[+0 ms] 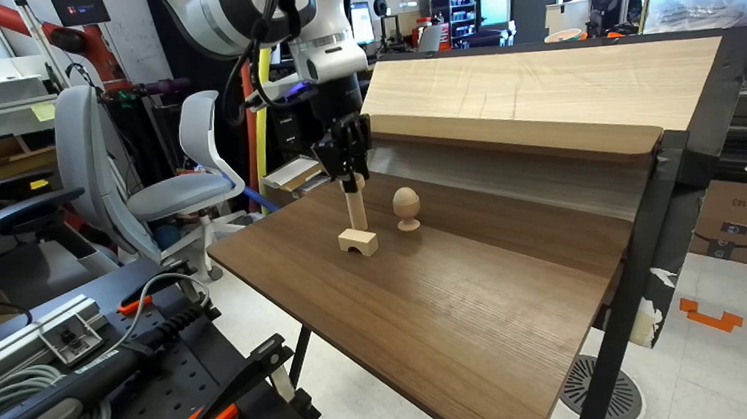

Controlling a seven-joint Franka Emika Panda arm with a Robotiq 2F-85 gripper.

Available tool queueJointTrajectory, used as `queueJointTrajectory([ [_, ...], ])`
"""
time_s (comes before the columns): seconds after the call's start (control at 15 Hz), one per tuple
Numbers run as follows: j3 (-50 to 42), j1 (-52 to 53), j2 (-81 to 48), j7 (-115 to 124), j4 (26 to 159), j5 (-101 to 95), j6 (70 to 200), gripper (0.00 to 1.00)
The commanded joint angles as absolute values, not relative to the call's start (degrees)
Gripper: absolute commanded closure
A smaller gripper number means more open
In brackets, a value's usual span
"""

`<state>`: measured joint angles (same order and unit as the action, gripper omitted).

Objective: Place the wooden ring on the wooden cylinder

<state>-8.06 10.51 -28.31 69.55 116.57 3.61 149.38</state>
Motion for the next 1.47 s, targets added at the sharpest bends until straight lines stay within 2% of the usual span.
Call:
queueJointTrajectory([
  [0.0,-7.86,11.07,-26.82,70.47,117.65,2.48,149.58,0.80],
  [1.4,-7.16,12.15,-28.69,71.63,114.80,2.72,149.75,0.80],
])
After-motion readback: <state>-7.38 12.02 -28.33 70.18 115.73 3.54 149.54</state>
